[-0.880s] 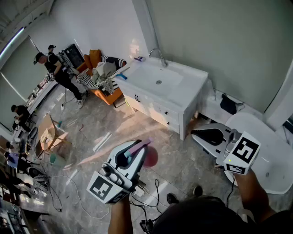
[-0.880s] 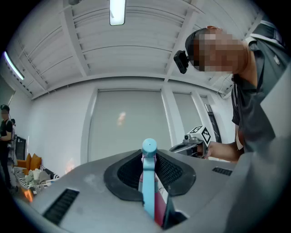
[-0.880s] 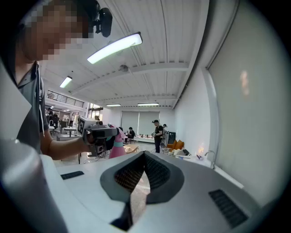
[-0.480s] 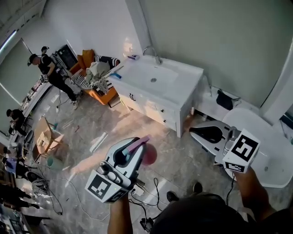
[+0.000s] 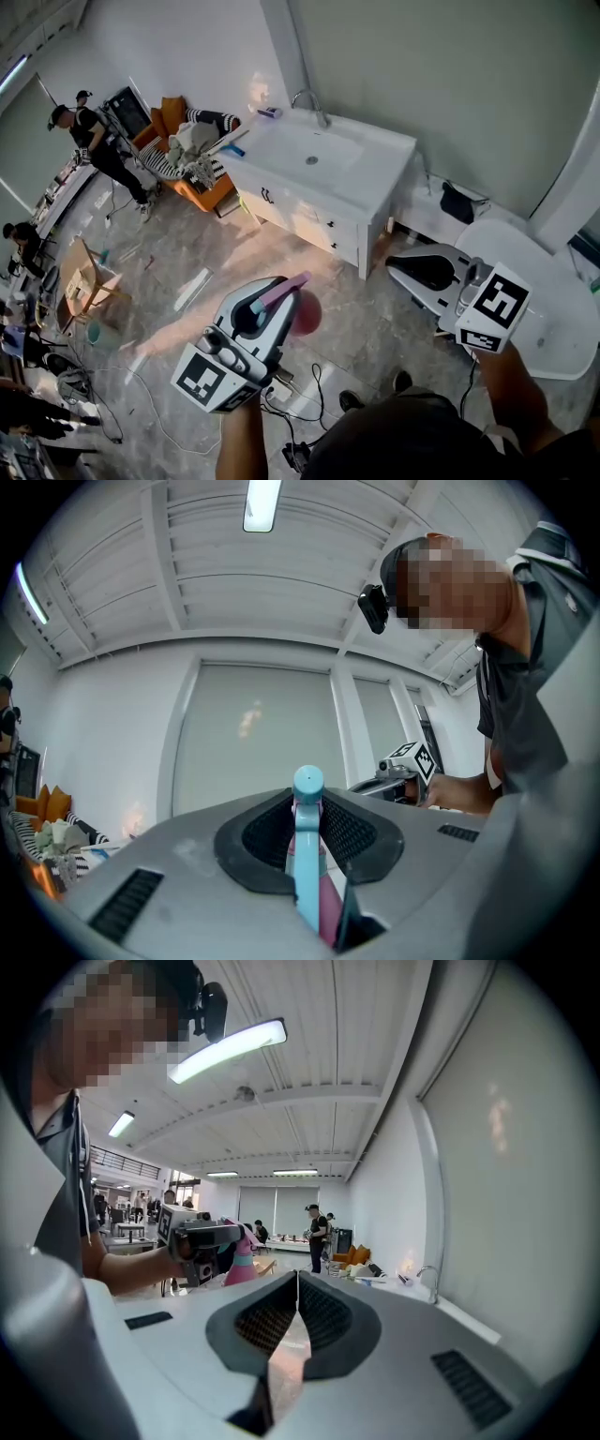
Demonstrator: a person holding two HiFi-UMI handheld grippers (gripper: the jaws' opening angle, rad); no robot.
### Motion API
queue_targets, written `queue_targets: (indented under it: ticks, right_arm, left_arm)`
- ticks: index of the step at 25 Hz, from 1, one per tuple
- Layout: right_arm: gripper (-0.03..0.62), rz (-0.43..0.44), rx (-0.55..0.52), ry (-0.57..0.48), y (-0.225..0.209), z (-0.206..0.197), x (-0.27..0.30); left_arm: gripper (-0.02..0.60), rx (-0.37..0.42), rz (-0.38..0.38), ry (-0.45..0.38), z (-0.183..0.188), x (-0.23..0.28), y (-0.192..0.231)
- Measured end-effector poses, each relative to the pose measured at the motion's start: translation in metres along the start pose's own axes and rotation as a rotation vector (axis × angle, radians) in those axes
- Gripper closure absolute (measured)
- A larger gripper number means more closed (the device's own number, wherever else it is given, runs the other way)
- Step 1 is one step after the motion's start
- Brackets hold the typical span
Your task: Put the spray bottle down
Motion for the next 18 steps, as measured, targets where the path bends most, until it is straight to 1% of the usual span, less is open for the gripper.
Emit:
queue_targets:
  ticks: [5,9,13,18]
  right_arm:
    - [0.585,-0.015,0.003,0.028,0.007,0.007,0.01]
    - [0.585,-0.026,0.013,0.045,-0.004,0.005,0.01]
    - [0.585,-0.024,0.028,0.041,-0.031,-0.009,0.012]
    - [0.585,0.004,0.041,0.021,-0.076,-0.028,0.014]
  left_arm:
    - [0.517,-0.006,-0.021,-0.01,0.001,-0.007,0.01]
    - [0.517,-0.015,-0.024,-0.01,0.004,0.002,0.018]
    - [0.517,-0.02,-0.004,-0.009,0.0,0.024,0.029]
    - [0.517,-0.011,0.035,0.018,-0.007,0.061,0.04]
Point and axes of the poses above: the fingertips, and each gripper's own axes: x forward along the fingers, y to its left, z out of its top, the point moved 9 cm from there along -x, backward along the fingers, and after that the axes turned 12 degrees about -x, right-handed, at the moved point
